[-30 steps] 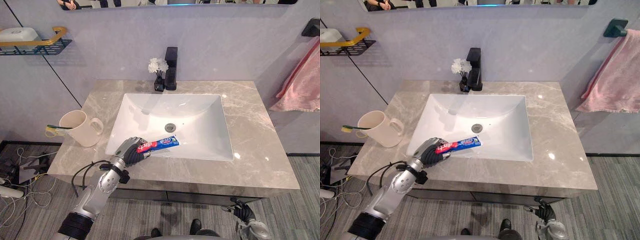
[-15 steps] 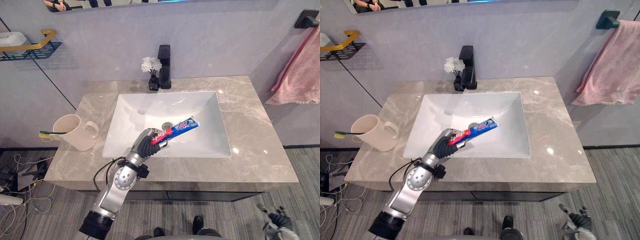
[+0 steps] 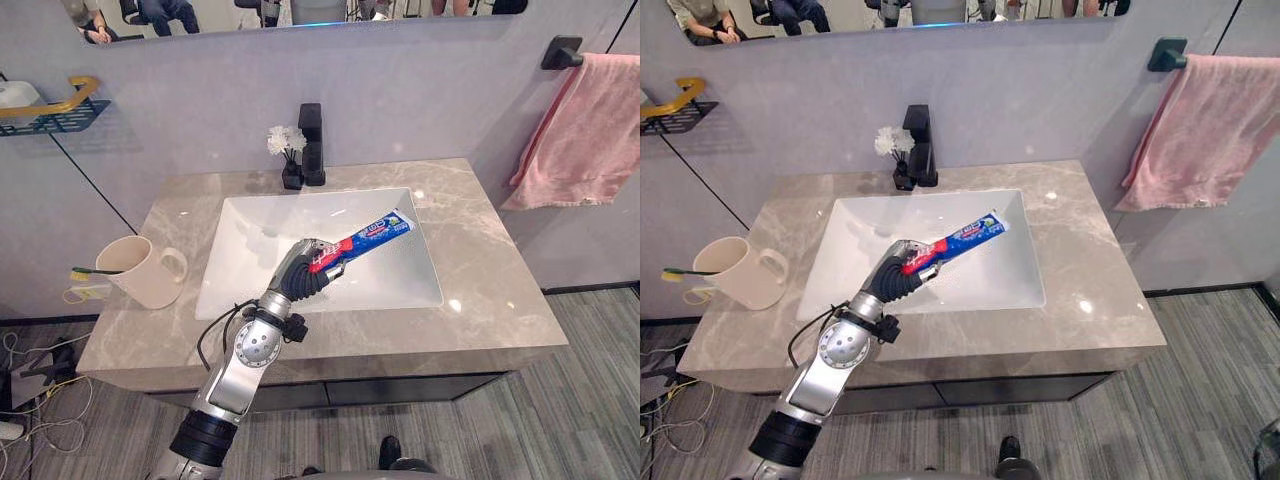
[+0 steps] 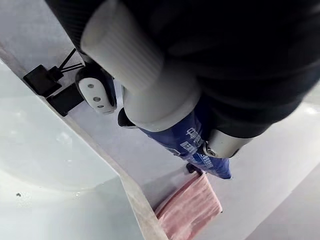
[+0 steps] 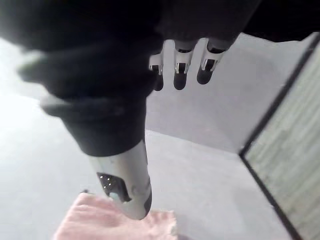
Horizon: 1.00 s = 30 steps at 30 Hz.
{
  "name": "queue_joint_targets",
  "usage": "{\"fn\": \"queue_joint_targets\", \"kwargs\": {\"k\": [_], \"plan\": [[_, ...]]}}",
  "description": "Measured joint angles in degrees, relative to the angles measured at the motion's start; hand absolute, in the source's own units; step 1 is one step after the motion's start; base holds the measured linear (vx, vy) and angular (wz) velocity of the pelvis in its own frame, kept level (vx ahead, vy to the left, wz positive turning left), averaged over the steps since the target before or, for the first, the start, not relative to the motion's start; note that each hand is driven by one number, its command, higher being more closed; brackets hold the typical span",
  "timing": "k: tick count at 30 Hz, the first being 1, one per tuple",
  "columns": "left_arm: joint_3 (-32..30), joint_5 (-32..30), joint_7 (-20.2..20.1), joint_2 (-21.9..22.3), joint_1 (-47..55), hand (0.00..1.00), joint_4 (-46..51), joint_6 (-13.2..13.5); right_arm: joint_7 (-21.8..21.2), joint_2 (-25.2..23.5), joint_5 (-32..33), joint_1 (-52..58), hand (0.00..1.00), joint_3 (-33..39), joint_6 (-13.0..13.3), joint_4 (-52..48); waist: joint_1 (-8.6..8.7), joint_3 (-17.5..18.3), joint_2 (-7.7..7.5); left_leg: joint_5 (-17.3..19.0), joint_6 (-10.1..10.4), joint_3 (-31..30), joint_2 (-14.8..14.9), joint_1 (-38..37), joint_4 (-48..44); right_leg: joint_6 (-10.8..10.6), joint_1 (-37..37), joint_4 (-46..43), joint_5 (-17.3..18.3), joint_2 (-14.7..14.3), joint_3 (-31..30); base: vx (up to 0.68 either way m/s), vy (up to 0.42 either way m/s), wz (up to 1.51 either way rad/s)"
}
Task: Organize washtable
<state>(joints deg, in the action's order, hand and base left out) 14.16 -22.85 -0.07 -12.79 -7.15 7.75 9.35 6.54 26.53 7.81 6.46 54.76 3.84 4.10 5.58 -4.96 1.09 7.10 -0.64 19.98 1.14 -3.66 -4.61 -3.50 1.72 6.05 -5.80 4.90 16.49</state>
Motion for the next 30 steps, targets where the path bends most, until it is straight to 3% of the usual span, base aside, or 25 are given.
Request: {"fn": "queue_joint_targets", "kwargs": {"k": [2,6,10,15,20,30], "plan": [[-1.0,0.0,0.0,0.0,0.5,1.00,1.1,0.0,0.0,2.3,0.0,-2.2,0.00,-2.4,1.0,-3.7,0.01,0.0,0.04,0.5,0.0,0.6,0.1,0.0,-0.5,-0.1,-0.1,0.0,-0.1,0.0,-0.7,-0.01,0.028,-0.17],[-1.1,0.2,-0.4,0.0,2.1,1.00,1.9,0.1,-0.5,6.7,2.3,-9.7,0.00,-12.2,5.9,-9.6,-0.03,0.3,0.46,0.9,-0.2,0.7,0.0,0.1,-1.4,-0.3,0.0,0.0,-0.2,0.2,-0.9,0.00,0.026,-0.04],[0.2,1.5,-1.2,-0.1,2.3,1.00,2.2,0.1,-3.9,7.1,8.6,-15.4,0.00,-24.9,9.3,-12.7,-1.71,0.5,0.21,0.9,-0.2,0.4,0.0,0.3,-1.5,-0.1,0.0,0.0,-0.4,0.2,-0.6,0.00,0.013,0.06],[1.6,2.9,-1.1,-0.8,2.3,1.00,4.9,0.3,-10.2,6.9,16.2,-18.2,0.00,-35.2,9.7,-14.5,-3.40,0.5,0.18,0.8,-0.4,-1.9,-0.4,0.9,-1.7,-0.2,0.6,0.0,-0.5,0.5,1.4,0.02,0.014,0.21],[1.7,4.3,-0.8,-0.9,2.3,1.00,5.0,0.5,-12.7,4.9,21.2,-21.5,0.00,-40.7,9.7,-14.5,-3.54,0.6,-0.02,0.4,-1.0,-2.9,-0.8,0.7,-1.5,-0.2,1.2,0.0,-0.5,0.9,2.5,-0.01,0.024,0.12],[0.1,4.5,4.3,-0.5,2.2,1.00,6.9,0.5,-16.9,-2.7,31.5,-21.7,0.00,-51.8,7.2,-14.4,-4.67,0.7,-0.24,-1.2,-1.5,-3.5,-1.6,-0.2,0.7,-0.4,1.5,0.0,-0.7,1.5,3.5,-0.03,0.022,0.04]]}}
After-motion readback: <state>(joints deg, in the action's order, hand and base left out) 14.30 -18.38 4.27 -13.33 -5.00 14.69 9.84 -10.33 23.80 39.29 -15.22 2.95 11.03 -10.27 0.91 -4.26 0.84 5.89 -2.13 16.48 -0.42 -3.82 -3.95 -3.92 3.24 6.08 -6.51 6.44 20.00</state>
